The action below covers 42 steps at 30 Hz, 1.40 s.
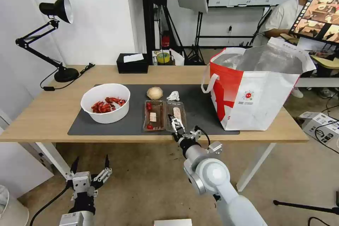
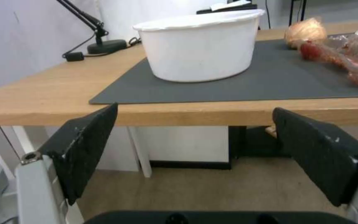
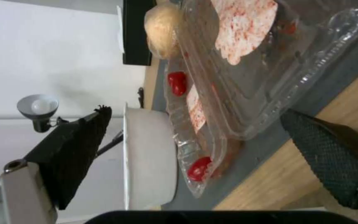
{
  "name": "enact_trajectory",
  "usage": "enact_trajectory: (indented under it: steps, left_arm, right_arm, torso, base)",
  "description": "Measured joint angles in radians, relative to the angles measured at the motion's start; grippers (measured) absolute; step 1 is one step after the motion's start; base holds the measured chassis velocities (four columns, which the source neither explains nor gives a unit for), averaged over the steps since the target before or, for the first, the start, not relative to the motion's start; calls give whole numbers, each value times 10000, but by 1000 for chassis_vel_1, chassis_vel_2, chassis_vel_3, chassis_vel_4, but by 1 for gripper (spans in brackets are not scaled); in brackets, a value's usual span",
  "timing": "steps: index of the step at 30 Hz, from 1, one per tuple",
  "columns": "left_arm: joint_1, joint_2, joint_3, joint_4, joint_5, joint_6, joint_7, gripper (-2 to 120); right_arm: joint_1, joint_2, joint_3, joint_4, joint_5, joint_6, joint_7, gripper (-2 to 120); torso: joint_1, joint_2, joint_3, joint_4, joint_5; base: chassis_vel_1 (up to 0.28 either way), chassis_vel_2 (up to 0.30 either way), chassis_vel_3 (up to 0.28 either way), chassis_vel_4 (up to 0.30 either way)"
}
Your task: Pick up the trash from the table and place it into the takeout bag.
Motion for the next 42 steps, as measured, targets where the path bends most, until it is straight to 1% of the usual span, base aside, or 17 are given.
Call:
enact_trajectory:
  steps: [21,29,33,35,42]
  left_arm:
    - [58,36,-34,-26,-21,-44,-7,100]
    - [61,-21,-16,-21,-21,-154,-9,100]
    - [62,-33,-10,-18,-21,-179,-9,100]
    - [62,-40,-7,-17,-20,-195,-9,100]
    - [70,-64,-3,-42,-17,-230,-8,100]
  right_arm:
    - [300,155,271,-169,34,72,174,100]
    - [294,-67,285,-163,-1179,-38,-223,100]
    - [297,-153,289,-141,-1467,-96,-299,100]
    - [305,-258,292,-83,-1893,-169,-422,100]
    - [457,-373,303,88,-2369,-270,-547,100]
  torso:
    - [0,0,0,0,0]
    - [0,0,0,0,1]
    - [0,0,0,0,0]
    - [0,0,0,0,1]
    - [0,0,0,0,0]
  base:
    - [0,0,0,0]
    - [0,0,0,0]
    - [0,0,0,0]
    - [0,0,0,0]
    - [0,0,0,0]
